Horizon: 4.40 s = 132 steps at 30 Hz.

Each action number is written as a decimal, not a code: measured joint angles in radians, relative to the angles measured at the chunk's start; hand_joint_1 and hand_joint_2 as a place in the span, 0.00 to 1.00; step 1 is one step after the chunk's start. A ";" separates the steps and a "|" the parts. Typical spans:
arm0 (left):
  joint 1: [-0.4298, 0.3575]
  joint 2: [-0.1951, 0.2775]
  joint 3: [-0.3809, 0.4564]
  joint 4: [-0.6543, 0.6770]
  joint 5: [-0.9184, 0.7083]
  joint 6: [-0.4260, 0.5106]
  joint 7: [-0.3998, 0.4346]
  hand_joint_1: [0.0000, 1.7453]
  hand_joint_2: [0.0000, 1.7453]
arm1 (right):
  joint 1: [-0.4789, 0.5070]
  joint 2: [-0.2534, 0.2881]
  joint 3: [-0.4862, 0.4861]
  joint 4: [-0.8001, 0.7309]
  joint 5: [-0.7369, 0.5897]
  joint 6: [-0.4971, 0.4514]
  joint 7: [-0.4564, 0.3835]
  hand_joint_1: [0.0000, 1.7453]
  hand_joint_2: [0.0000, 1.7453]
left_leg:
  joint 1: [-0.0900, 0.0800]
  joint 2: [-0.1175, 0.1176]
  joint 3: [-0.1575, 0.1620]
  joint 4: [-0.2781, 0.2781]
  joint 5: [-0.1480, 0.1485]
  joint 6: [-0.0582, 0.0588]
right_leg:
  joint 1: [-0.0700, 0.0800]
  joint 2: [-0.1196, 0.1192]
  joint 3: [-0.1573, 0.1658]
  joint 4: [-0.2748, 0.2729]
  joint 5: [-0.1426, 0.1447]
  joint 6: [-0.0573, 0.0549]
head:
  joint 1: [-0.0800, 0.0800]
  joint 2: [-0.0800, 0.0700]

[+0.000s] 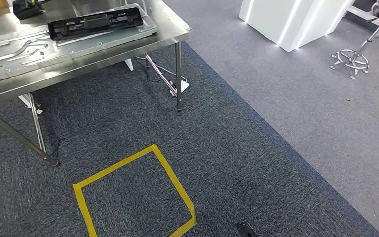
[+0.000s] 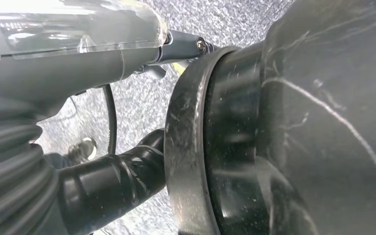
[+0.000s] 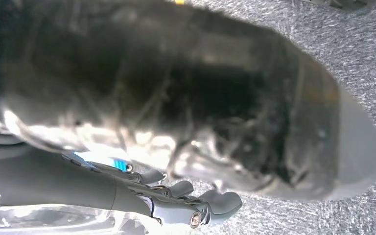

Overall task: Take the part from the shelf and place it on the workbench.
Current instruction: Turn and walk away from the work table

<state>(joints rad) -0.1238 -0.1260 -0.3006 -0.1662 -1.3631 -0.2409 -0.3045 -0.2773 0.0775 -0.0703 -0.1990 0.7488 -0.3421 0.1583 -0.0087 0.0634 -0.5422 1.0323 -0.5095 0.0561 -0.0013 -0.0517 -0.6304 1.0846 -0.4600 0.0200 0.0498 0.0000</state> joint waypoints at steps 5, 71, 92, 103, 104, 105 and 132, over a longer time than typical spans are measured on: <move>-0.002 0.003 0.000 0.000 0.000 0.000 -0.001 0.00 1.00 | -0.002 0.002 0.007 0.000 0.005 0.004 0.000 0.00 0.00 | -0.004 0.018 0.007 0.003 -0.017 -0.023 | 0.005 0.016 0.022 -0.058 0.011 -0.025 | -0.001 0.000; 0.042 -0.005 0.103 0.000 0.127 0.089 0.048 0.00 1.00 | 0.009 0.010 0.013 0.001 0.030 0.018 -0.003 0.00 0.00 | 0.010 -0.045 -0.032 0.164 -0.118 -0.048 | 0.000 0.052 0.033 -0.071 0.027 -0.043 | 0.000 0.000; 0.060 -0.009 0.154 0.000 0.158 0.110 0.061 0.00 1.00 | 0.018 0.007 0.013 0.002 0.034 0.019 -0.003 0.00 0.00 | 0.018 -0.001 0.004 -0.009 0.018 -0.010 | -0.013 0.021 -0.027 0.049 -0.004 0.021 | 0.005 0.000; 0.063 -0.006 0.177 0.000 0.175 0.124 0.064 0.00 1.00 | 0.014 0.009 0.013 0.002 0.035 0.019 -0.003 0.00 0.00 | 0.014 -0.053 -0.099 0.249 -0.125 -0.050 | -0.005 0.073 0.036 -0.067 0.022 -0.043 | 0.003 0.000; 0.063 -0.006 0.178 0.000 0.176 0.124 0.064 0.00 1.00 | 0.015 0.010 0.013 0.002 0.035 0.019 -0.003 0.00 0.00 | 0.014 -0.054 -0.115 0.270 -0.120 -0.050 | -0.004 0.087 0.036 -0.065 0.021 -0.043 | 0.003 0.000; 0.062 -0.006 0.179 0.000 0.176 0.124 0.064 0.00 1.00 | 0.016 0.010 0.013 0.002 0.035 0.019 -0.003 0.00 0.00 | 0.014 -0.055 -0.112 0.252 -0.093 -0.049 | -0.004 0.103 0.036 -0.061 0.020 -0.042 | 0.003 0.000; 0.082 -0.013 0.274 0.000 0.260 0.180 0.102 0.00 1.00 | 0.034 0.010 0.012 0.002 0.044 0.030 -0.006 0.00 0.00 | 0.011 -0.036 -0.032 0.125 -0.081 -0.052 | -0.009 0.043 0.038 -0.073 0.027 -0.037 | 0.009 0.000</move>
<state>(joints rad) -0.0419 -0.1386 -0.0265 -0.1667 -1.1035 -0.0610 -0.2029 -0.2433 0.0875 -0.0584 -0.1972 0.7925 -0.3123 0.1525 0.0022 0.0270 -0.5746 1.1570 -0.5907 0.0042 -0.0100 -0.0084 -0.5922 1.0117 -0.4334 -0.0174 0.0589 0.0000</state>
